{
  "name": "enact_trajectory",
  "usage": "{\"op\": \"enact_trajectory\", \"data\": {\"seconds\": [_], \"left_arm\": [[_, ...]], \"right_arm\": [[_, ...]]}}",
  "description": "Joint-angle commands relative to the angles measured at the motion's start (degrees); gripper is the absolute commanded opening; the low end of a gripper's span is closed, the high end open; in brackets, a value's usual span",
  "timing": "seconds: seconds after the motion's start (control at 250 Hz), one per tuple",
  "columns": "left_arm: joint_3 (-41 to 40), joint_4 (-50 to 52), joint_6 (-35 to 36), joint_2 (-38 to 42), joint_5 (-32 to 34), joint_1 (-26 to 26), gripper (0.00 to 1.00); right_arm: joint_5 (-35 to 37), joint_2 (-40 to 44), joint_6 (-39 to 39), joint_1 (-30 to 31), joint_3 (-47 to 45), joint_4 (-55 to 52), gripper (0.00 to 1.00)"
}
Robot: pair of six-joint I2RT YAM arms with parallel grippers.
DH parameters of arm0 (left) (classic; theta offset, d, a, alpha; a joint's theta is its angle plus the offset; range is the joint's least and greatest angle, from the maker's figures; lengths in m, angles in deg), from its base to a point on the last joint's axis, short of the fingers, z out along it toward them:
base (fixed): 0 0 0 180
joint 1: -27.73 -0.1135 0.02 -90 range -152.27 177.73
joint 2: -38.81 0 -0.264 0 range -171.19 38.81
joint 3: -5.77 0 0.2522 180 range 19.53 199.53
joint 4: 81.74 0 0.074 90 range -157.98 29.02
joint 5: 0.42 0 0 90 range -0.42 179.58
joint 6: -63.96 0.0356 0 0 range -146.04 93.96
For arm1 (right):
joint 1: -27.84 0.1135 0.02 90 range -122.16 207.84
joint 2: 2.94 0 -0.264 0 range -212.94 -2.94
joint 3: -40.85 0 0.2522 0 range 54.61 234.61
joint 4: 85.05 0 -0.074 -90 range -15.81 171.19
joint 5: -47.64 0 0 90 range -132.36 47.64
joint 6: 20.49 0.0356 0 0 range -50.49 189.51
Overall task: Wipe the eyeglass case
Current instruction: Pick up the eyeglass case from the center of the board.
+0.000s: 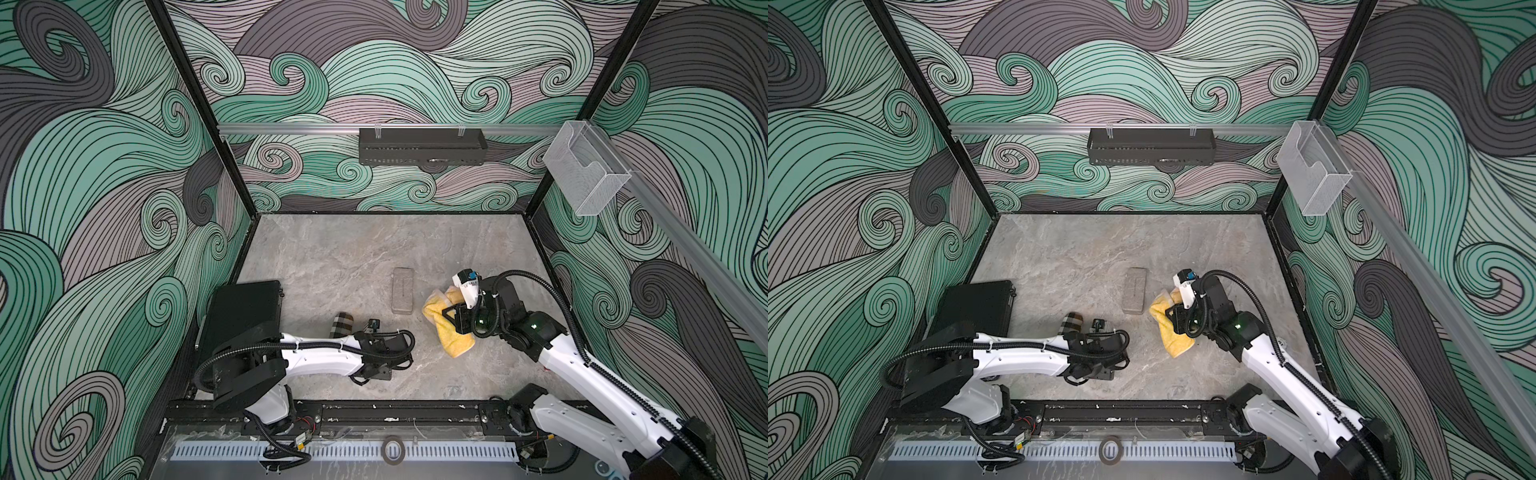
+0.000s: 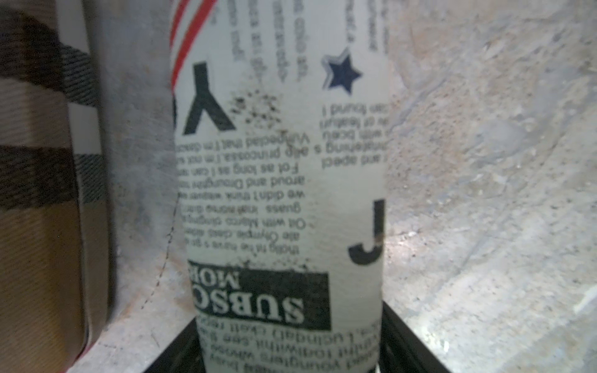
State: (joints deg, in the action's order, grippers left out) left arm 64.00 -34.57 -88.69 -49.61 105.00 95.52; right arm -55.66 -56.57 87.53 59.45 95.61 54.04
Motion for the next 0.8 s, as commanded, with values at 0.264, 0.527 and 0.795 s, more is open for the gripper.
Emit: {"op": "enact_trajectory", "data": {"seconds": [0.264,0.527,0.795], "left_arm": [[-0.6,0.1,0.0,-2.1,0.3,-1.4,0.66],[-1.0,-1.1,3.6,-0.9,0.6,-1.7,0.46],[-3.0,-2.7,8.9,4.7,1.9,-1.7,0.46]], "right_arm": [[-0.3,0.9,-0.3,0.3,-0.3,0.1,0.00],[-1.1,0.3,-1.1,0.4,-0.2,0.0,0.00],[-0.7,-0.6,-1.3,1.3,0.1,0.0,0.00]]}}
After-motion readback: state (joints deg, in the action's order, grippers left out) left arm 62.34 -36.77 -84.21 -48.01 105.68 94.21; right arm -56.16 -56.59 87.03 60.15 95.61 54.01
